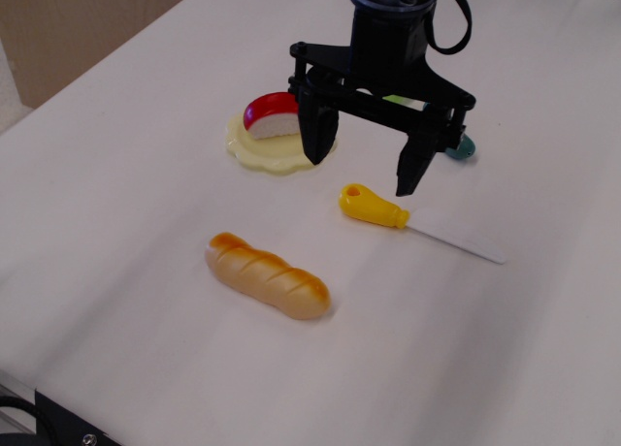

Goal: Take sushi off plate

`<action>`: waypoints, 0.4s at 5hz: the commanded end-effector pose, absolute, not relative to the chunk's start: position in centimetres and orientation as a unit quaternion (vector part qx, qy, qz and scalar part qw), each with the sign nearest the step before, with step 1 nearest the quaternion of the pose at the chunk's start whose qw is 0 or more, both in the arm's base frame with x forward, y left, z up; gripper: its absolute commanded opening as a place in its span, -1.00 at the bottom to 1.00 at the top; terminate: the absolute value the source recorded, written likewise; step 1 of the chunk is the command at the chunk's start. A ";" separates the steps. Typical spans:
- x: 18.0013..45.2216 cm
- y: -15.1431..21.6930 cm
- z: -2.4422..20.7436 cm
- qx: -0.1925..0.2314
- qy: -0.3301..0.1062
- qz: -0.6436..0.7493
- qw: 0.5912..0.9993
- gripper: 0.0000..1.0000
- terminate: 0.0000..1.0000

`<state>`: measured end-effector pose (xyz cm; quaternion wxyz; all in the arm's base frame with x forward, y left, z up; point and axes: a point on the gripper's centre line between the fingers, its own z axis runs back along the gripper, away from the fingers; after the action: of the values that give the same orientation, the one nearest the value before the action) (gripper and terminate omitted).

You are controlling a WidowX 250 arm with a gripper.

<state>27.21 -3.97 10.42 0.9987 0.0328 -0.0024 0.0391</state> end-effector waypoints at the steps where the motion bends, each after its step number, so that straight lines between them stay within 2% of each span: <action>1: 27.2 -4.0 10.4 0.033 -0.002 0.039 0.999 1.00 -1.00; 2: 28.4 -1.5 10.6 0.029 -0.004 -0.042 0.999 1.00 -1.00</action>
<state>27.94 -1.29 9.45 0.9979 0.0273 0.0190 -0.0547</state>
